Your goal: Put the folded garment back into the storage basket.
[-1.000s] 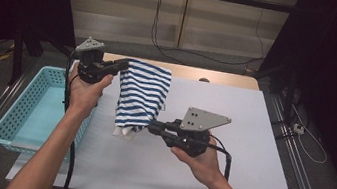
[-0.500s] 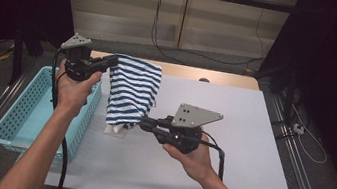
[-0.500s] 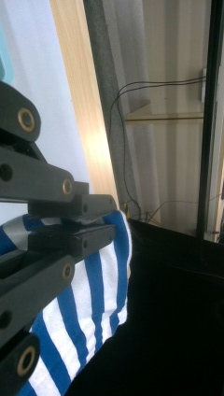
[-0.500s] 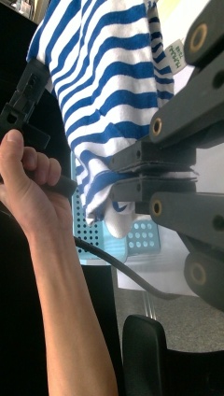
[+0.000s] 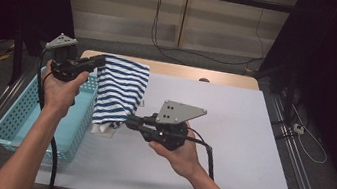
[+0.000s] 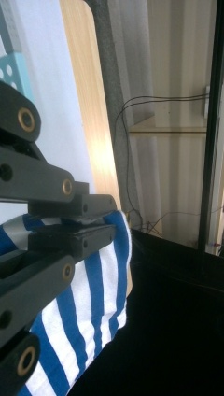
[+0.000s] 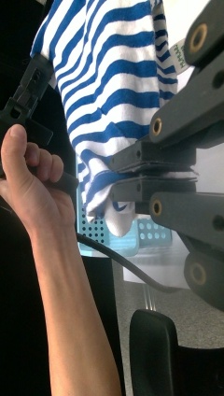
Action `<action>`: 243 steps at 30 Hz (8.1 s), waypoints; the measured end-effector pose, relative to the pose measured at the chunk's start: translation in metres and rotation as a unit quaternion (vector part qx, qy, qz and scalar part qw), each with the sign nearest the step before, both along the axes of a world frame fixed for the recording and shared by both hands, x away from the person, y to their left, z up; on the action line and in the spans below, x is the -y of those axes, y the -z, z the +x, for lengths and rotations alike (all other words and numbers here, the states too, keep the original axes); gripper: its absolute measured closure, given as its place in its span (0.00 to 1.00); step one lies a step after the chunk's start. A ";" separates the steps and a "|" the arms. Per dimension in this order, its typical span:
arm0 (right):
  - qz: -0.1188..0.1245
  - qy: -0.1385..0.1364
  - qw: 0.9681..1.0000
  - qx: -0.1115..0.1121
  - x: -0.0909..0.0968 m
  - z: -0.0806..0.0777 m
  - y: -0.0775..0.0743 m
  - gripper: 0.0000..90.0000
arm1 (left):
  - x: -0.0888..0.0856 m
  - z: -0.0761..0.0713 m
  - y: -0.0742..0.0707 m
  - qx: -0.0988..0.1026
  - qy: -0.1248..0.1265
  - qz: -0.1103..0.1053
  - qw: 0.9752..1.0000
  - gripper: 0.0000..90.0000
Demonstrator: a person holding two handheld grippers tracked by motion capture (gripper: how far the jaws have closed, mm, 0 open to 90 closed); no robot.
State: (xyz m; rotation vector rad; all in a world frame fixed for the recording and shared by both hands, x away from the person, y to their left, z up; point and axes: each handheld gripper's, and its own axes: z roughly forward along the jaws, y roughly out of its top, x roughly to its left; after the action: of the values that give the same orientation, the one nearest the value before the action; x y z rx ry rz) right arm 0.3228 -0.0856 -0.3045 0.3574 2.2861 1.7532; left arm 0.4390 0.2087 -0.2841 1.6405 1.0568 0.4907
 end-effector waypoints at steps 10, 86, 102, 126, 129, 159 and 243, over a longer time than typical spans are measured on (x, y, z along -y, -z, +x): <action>-0.003 -0.010 1.000 -0.011 -0.017 0.006 0.002 0.96 | -0.019 0.000 0.001 -0.002 -0.012 -0.001 1.000 0.95; -0.033 -0.068 0.996 -0.057 -0.163 0.044 0.035 0.96 | -0.150 0.001 0.039 -0.064 -0.116 0.028 0.991 0.95; -0.038 -0.077 0.994 -0.070 -0.182 0.047 0.049 0.96 | -0.170 -0.001 0.051 -0.082 -0.131 0.030 0.987 0.95; -0.053 -0.085 0.991 -0.085 -0.205 0.050 0.067 0.96 | -0.182 0.005 0.067 -0.106 -0.135 0.052 0.984 0.95; -0.054 -0.088 0.991 -0.088 -0.209 0.051 0.070 0.96 | -0.182 0.007 0.069 -0.110 -0.135 0.047 0.984 0.95; -0.092 -0.093 0.985 -0.110 -0.213 0.058 0.097 0.96 | -0.151 0.033 0.093 -0.164 -0.122 0.106 0.973 0.95; -0.029 0.004 0.994 -0.103 -0.157 0.076 0.089 0.08 | -0.145 -0.017 0.074 -0.047 -0.108 0.112 0.987 0.05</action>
State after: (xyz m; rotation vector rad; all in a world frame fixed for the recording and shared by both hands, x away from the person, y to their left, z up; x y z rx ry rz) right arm 0.3985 0.0717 -0.3931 0.5598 2.4664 1.7132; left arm 0.4220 0.3534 -0.3583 1.7674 1.2959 0.7014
